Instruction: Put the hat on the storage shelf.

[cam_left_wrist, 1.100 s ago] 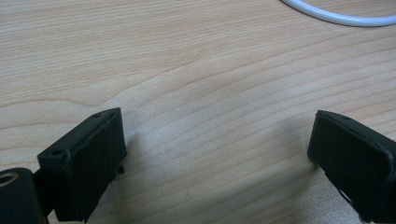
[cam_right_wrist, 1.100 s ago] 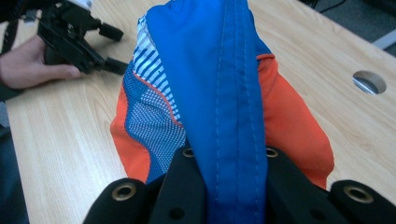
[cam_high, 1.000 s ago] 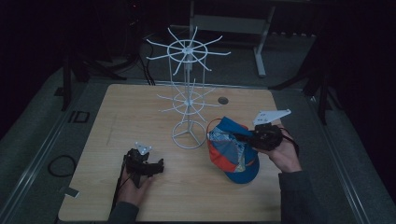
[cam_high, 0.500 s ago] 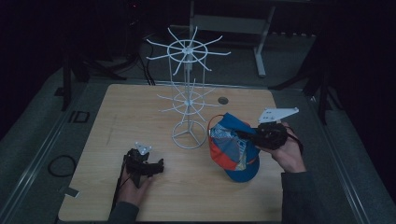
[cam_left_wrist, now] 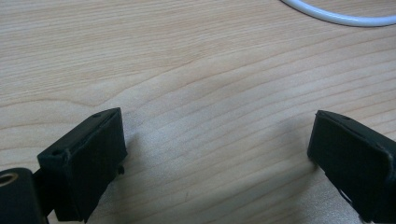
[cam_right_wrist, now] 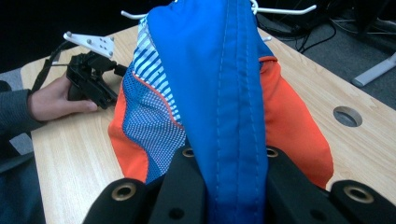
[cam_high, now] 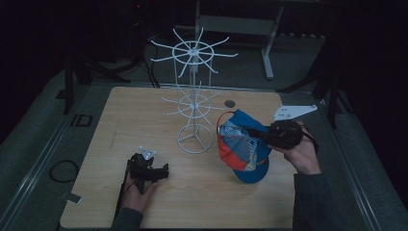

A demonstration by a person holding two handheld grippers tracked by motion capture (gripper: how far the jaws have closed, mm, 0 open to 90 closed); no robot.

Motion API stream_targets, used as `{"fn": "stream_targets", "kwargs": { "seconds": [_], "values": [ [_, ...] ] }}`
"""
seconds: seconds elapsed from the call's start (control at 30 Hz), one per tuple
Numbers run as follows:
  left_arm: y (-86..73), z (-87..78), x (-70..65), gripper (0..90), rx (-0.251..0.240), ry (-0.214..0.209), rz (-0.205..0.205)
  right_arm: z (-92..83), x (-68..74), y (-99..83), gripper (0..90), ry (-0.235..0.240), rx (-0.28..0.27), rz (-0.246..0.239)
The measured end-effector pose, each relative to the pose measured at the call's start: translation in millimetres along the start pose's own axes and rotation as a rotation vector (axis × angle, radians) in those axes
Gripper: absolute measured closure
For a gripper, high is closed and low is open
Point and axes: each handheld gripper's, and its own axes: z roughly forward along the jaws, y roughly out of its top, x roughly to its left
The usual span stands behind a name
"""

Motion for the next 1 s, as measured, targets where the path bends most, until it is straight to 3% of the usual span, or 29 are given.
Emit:
{"fn": "stream_targets", "kwargs": {
  "seconds": [0.47, 1.0],
  "values": [
    [0.0, 0.1, -0.1, 4.6, -0.001, 0.000, -0.001, -11.2, 1.6, 16.7, 87.5, 0.009, -0.048, 0.003],
    [0.0, 0.1, 0.0, 4.6, -0.001, 0.000, 0.000, -15.2, 4.7, 31.1, 87.6, -0.005, -0.058, 0.011]
  ]
}}
